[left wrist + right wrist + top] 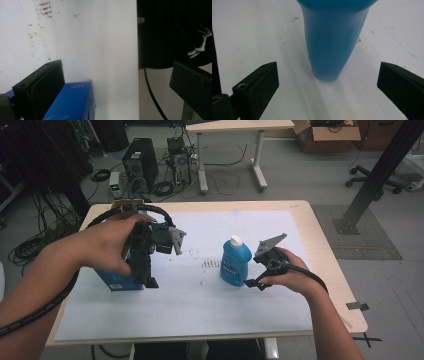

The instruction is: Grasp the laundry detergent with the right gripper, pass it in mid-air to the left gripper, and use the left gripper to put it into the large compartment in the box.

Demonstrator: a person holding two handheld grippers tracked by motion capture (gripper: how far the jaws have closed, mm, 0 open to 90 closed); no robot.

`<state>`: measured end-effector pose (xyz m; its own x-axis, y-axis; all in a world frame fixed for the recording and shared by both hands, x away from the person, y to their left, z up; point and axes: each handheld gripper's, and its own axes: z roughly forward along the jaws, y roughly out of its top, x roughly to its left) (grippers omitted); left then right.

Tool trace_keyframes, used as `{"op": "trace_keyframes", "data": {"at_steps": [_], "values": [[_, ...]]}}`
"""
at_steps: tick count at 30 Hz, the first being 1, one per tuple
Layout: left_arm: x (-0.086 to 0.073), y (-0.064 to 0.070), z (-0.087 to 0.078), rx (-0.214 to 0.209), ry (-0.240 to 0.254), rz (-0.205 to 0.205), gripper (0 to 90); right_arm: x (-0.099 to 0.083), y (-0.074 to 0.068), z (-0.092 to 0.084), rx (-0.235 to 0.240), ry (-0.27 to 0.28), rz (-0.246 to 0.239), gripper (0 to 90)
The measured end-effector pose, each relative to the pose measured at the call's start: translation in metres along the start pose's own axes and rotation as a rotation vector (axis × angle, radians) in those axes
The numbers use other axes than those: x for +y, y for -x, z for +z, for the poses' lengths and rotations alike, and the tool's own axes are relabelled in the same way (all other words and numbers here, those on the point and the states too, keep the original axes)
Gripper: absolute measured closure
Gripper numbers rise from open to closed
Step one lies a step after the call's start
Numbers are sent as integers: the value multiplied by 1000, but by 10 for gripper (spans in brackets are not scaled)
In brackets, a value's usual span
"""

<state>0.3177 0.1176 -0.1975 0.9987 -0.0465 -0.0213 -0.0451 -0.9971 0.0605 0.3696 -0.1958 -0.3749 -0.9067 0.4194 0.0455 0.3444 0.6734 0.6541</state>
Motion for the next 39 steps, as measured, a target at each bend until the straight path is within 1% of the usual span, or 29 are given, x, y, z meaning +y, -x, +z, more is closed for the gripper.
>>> {"op": "trace_keyframes", "data": {"at_steps": [5, 11, 14, 17, 21, 25, 30, 31, 32, 37, 39], "values": [[2, 0, 1, -1, 0, 8, 1, -4, 0, 5, -4, 28, 11, 39], [3, 0, 3, -5, -2, 5, 1, -6, 0, 8, -11, 54, 18, 38], [5, 0, 4, -6, -2, 4, 2, -9, 1, 12, -17, 77, 31, 36], [7, 0, 5, -8, -4, 12, 2, -11, 2, 15, -21, 89, 42, 35], [8, 1, 5, -9, -4, 10, 2, -15, 2, 18, -26, 100, 55, 35], [8, 1, 6, -9, -6, 9, 2, -17, 3, 21, -34, 125, 68, 33], [8, 2, 6, -11, -6, 9, 2, -17, 2, 26, -47, 143, 75, 32], [8, 1, 6, -12, -7, 9, 2, -17, 2, 29, -51, 155, 81, 32], [7, 2, 6, -11, -6, 5, 1, -16, 2, 30, -52, 165, 75, 32], [5, 1, 7, -14, -9, 3, 2, -13, 0, 36, -64, 194, 77, 31], [4, 1, 7, -16, -9, 0, 2, -12, 0, 38, -61, 202, 76, 31]]}}
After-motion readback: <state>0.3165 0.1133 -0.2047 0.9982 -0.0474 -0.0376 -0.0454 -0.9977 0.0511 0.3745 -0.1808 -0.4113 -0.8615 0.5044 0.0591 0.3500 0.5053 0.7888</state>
